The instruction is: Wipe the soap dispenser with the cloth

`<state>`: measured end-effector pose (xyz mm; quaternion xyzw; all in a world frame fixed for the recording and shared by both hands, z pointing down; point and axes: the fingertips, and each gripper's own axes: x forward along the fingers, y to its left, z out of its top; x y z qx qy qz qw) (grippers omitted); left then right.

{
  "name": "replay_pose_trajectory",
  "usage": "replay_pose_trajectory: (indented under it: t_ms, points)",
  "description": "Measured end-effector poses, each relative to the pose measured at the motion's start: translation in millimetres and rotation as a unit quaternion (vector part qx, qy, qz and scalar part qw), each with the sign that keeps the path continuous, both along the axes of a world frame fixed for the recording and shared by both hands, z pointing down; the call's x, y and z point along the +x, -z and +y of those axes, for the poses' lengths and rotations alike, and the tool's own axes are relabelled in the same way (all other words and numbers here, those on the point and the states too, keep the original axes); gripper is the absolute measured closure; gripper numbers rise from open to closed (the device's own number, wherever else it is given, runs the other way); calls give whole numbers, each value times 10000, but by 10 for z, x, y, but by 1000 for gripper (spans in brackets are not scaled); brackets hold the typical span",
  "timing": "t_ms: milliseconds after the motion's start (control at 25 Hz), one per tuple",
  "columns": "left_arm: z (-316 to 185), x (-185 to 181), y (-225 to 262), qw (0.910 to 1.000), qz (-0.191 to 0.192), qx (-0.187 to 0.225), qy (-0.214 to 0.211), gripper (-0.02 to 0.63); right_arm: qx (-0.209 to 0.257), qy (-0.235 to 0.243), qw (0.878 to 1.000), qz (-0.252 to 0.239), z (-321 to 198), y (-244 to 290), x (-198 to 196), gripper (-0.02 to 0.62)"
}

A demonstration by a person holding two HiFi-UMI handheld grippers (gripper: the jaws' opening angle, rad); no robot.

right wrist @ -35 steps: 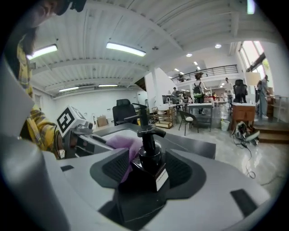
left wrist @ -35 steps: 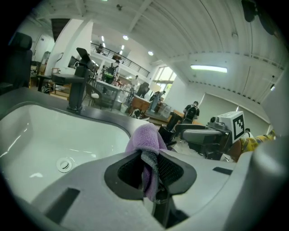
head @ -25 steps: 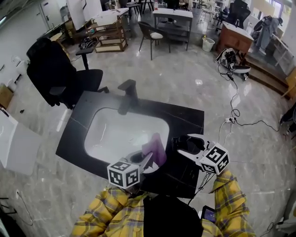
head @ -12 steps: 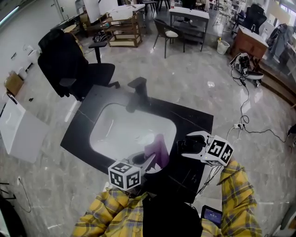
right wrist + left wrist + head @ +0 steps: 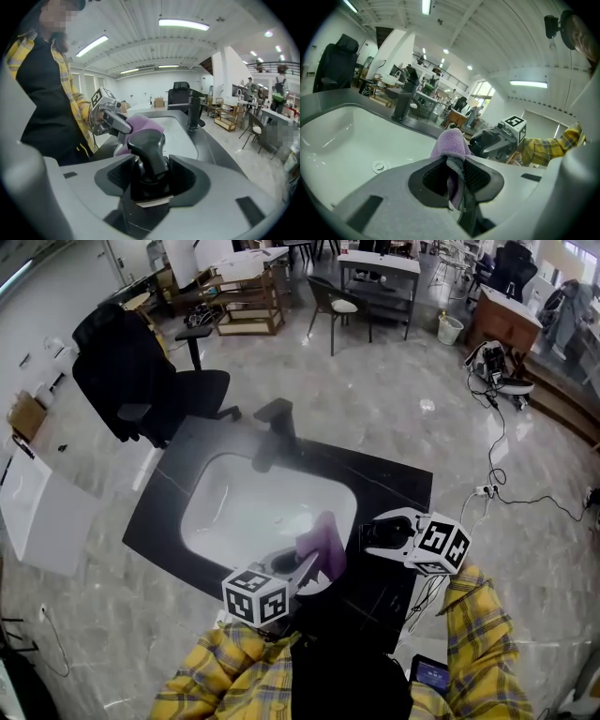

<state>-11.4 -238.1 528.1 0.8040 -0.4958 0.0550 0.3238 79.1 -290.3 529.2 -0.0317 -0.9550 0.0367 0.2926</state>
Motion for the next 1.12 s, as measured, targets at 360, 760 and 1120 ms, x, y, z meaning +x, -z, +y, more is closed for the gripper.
replay_pose_trajectory:
  t_ms: [360, 760, 1120]
  points:
    - [-174, 131, 5, 9995, 118, 5, -294, 541, 226, -1810, 9827, -326, -144, 10, 65, 383]
    - [-198, 271, 59, 9975, 162, 53, -689, 541, 277, -4087, 9118, -296, -344, -2, 235, 383]
    - [-114, 279, 95, 9957, 121, 84, -919, 541, 393, -5569, 8282, -487, -367, -1, 319, 383]
